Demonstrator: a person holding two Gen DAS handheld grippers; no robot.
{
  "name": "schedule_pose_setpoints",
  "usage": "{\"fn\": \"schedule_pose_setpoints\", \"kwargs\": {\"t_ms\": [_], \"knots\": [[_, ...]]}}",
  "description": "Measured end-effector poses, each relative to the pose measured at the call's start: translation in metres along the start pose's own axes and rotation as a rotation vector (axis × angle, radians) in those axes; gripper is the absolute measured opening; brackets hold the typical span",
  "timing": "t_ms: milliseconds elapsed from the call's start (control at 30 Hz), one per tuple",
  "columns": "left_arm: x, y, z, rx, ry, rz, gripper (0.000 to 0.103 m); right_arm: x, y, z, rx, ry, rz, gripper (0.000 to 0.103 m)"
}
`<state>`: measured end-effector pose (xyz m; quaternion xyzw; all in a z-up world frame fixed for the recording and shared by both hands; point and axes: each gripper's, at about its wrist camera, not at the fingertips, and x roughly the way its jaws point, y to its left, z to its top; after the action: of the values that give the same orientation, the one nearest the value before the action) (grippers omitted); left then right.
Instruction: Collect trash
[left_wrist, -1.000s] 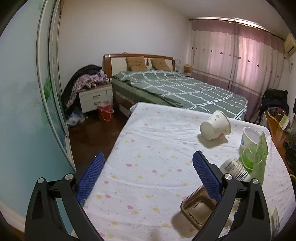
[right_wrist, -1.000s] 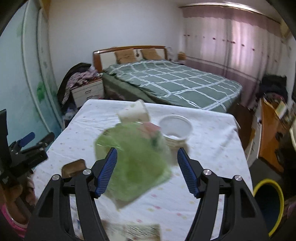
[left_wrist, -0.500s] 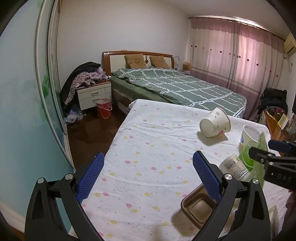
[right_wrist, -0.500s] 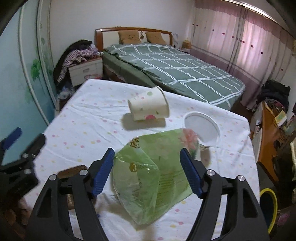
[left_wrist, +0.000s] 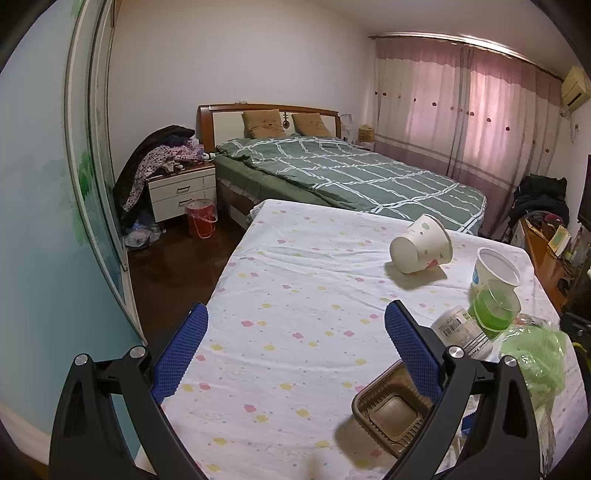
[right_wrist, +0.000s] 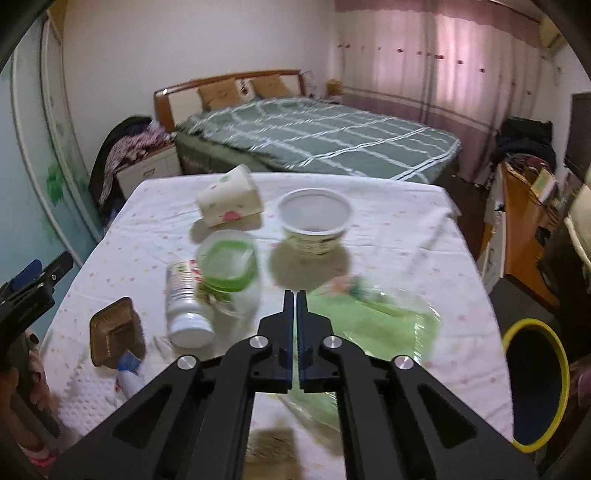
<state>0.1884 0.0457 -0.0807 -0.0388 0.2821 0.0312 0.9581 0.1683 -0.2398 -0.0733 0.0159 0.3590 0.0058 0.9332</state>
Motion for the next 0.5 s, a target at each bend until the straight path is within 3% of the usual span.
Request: {"fn": "schedule_pose_setpoints", "kwargs": {"t_ms": [100, 167, 233, 267, 367, 500], "knots": [[-0.001, -0.002, -0.001, 0.006, -0.003, -0.001, 0.095, -0.003, -0.011, -0.002, 0.008, -0.013, -0.010, 0.002], [-0.002, -0.002, -0.001, 0.006, -0.009, 0.000, 0.095, 0.003, -0.021, -0.001, 0.031, 0.004, -0.027, 0.014], [-0.002, -0.001, -0.001, 0.001, -0.011, 0.000, 0.095, 0.009, -0.033, -0.002, 0.064, 0.012, -0.050, 0.049], [-0.002, 0.000, -0.001, -0.003, -0.009, -0.003, 0.095, 0.015, -0.039, -0.003, 0.075, 0.029, -0.071, 0.054], [-0.001, 0.000, 0.000, -0.006, -0.004, -0.011, 0.095, 0.025, -0.052, -0.012, 0.108, 0.082, -0.036, 0.055], [-0.003, -0.004, -0.001, 0.011, -0.012, -0.019, 0.095, 0.036, -0.040, -0.020, 0.065, 0.131, 0.001, 0.055]]}}
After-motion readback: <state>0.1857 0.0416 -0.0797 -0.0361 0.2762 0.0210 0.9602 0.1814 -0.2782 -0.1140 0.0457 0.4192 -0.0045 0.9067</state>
